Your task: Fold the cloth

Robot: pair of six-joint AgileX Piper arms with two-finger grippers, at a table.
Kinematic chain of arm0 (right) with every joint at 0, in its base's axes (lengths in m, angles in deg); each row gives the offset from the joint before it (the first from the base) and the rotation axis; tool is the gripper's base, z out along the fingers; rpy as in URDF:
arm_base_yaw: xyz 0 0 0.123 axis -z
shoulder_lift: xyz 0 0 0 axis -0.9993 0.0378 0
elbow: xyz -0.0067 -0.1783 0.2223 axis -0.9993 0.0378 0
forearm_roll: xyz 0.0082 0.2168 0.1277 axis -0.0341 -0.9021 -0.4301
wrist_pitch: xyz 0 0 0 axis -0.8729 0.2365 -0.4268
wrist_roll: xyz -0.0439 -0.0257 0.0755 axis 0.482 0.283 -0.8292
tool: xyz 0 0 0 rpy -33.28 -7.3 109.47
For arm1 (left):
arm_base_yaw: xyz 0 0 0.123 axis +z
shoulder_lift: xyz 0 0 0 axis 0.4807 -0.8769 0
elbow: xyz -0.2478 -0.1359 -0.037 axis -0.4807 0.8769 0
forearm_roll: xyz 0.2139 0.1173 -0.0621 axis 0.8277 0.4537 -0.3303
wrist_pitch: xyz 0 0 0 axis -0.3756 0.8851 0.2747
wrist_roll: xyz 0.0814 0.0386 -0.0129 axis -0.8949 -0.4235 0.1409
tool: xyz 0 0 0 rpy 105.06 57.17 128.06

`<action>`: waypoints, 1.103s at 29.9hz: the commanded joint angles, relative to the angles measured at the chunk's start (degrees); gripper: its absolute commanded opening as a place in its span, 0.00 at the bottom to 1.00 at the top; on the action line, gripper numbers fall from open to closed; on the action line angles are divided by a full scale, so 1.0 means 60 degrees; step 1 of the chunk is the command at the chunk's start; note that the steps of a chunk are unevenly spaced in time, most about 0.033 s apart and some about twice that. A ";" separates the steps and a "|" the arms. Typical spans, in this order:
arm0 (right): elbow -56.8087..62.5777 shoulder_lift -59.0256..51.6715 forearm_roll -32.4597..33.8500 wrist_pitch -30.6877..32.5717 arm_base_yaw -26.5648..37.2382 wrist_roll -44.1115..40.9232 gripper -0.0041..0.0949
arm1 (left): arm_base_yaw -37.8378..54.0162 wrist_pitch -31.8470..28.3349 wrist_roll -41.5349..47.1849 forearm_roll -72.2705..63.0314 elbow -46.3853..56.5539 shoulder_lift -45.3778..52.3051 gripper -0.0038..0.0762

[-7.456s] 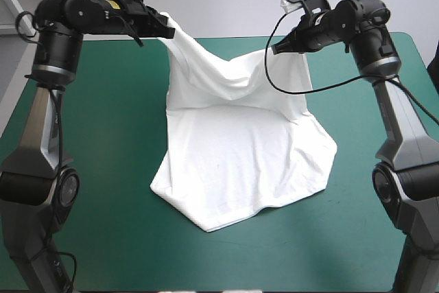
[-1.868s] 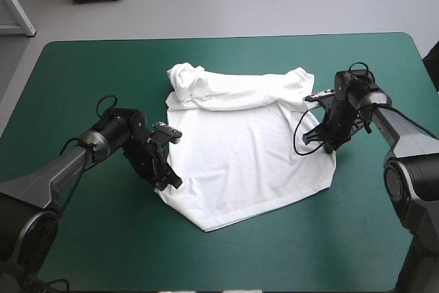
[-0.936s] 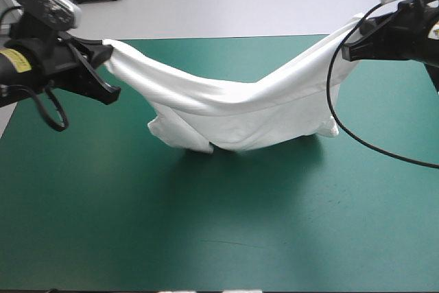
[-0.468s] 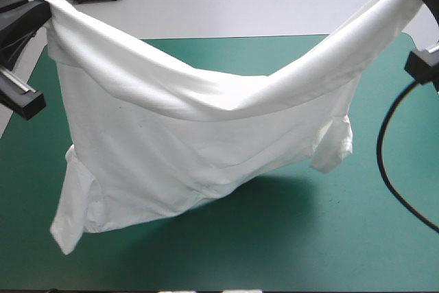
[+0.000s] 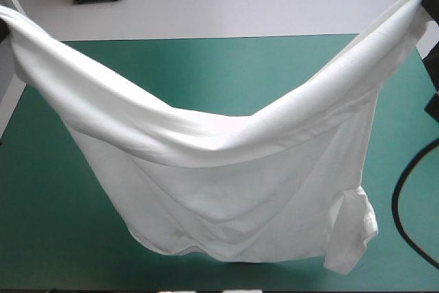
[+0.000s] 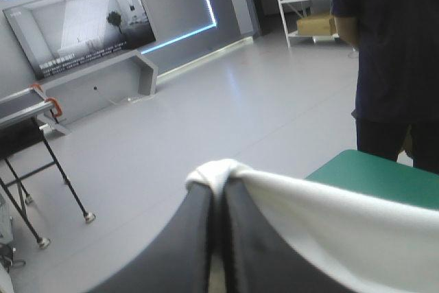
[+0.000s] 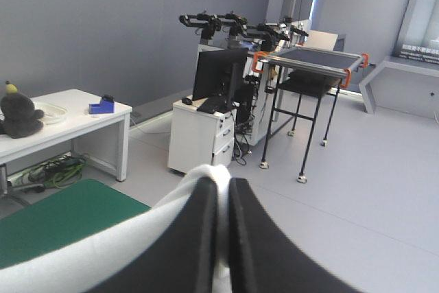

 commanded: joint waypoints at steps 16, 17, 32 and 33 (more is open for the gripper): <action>0.2204 0.4129 0.2049 -0.1275 0.0011 0.0231 0.03 | -0.0019 -0.1524 0.0128 0.2031 0.0450 -0.4542 0.02; 0.2204 0.4410 0.2139 -0.1399 0.0029 0.0231 0.03 | -0.0019 -0.1684 0.0128 0.2199 0.0450 -0.4795 0.02; 0.2204 0.7855 0.2132 -0.1386 0.0029 0.0692 0.03 | 0.0392 -0.2138 0.0462 0.1641 0.0450 -0.8115 0.02; 0.2204 0.8053 0.1931 -0.1287 0.0052 0.0692 0.03 | 0.0521 -0.2039 0.0462 0.1377 0.0450 -0.8232 0.02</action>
